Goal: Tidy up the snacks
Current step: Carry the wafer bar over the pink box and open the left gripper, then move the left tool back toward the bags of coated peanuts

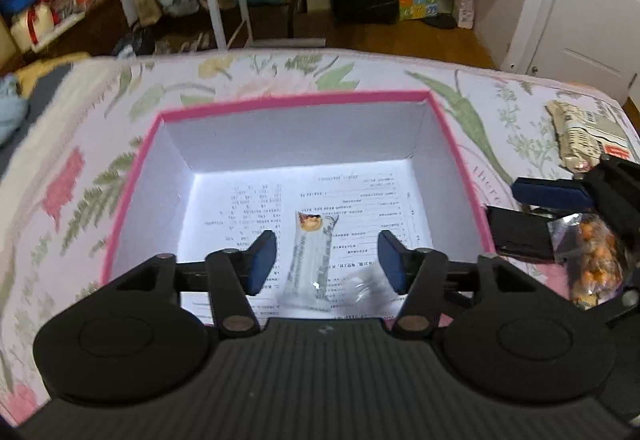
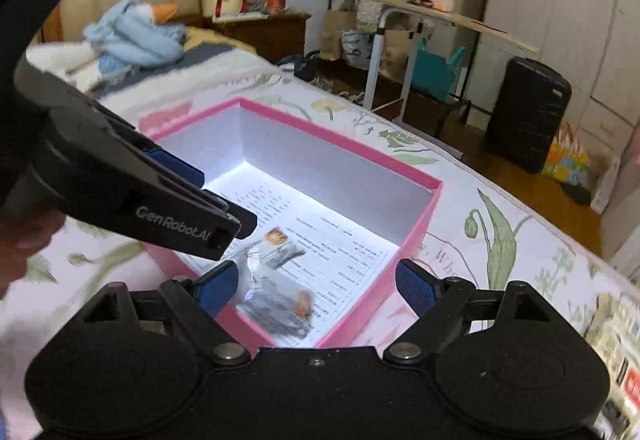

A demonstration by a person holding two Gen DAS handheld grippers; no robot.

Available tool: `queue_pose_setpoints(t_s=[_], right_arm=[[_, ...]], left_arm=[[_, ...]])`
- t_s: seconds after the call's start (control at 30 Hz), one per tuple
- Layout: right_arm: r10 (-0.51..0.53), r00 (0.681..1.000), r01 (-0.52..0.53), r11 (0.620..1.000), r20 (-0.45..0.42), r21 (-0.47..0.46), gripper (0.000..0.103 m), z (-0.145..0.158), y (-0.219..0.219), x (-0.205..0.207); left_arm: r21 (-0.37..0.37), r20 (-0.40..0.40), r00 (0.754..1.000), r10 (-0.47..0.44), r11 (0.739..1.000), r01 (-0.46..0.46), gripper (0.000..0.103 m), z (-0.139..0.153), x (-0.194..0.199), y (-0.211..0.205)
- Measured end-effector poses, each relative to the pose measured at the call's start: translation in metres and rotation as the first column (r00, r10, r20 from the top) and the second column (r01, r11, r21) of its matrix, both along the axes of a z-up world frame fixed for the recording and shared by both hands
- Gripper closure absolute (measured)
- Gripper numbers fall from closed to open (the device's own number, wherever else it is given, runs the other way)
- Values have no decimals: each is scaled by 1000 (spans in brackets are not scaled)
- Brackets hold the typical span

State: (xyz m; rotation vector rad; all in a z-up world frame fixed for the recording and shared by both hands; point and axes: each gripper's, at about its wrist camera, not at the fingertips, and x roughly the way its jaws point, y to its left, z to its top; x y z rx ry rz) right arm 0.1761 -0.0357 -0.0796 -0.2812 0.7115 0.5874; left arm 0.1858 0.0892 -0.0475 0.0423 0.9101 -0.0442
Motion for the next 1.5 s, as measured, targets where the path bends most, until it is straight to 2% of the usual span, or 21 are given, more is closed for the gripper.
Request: queue_pose_setpoints(t_s=[0.17, 0.4, 0.53, 0.63, 0.77, 0.93, 1.07, 1.27, 1.4, 1.5], right_arm=[[-87, 996, 89, 991, -26, 99, 14, 30, -33, -31], [-200, 980, 201, 973, -13, 110, 14, 65, -77, -81], [-296, 955, 297, 950, -28, 96, 14, 82, -104, -105], [-372, 928, 373, 919, -36, 127, 14, 89, -134, -124], [-477, 876, 481, 851, -73, 209, 14, 80, -183, -152], [-574, 809, 587, 784, -125, 199, 14, 52, -224, -164], [-612, 777, 630, 756, -148, 176, 14, 29, -239, -164], [-622, 760, 649, 740, -188, 176, 14, -3, -252, -151], [-656, 732, 681, 717, -186, 151, 14, -17, -263, -147], [-678, 705, 708, 688, -210, 159, 14, -26, -279, -145]], left_arm=[[48, 60, 994, -88, 995, 85, 40, 33, -30, -14], [77, 90, 973, -211, 976, 204, 33, 71, -69, -37], [64, 91, 960, -265, 964, 260, 27, 86, -89, -48], [71, 68, 946, -318, 947, 314, 23, 88, -98, -64], [59, 58, 931, -361, 932, 358, 19, 77, -104, -86], [16, 57, 909, -413, 911, 413, 19, 48, -103, -114], [-46, 32, 898, -440, 896, 441, 19, 21, -96, -135], [-143, -30, 898, -439, 891, 431, 20, -24, -79, -162], [-166, -32, 897, -442, 887, 431, 22, -40, -73, -180], [-212, -24, 887, -462, 869, 447, 27, -44, -68, -193]])
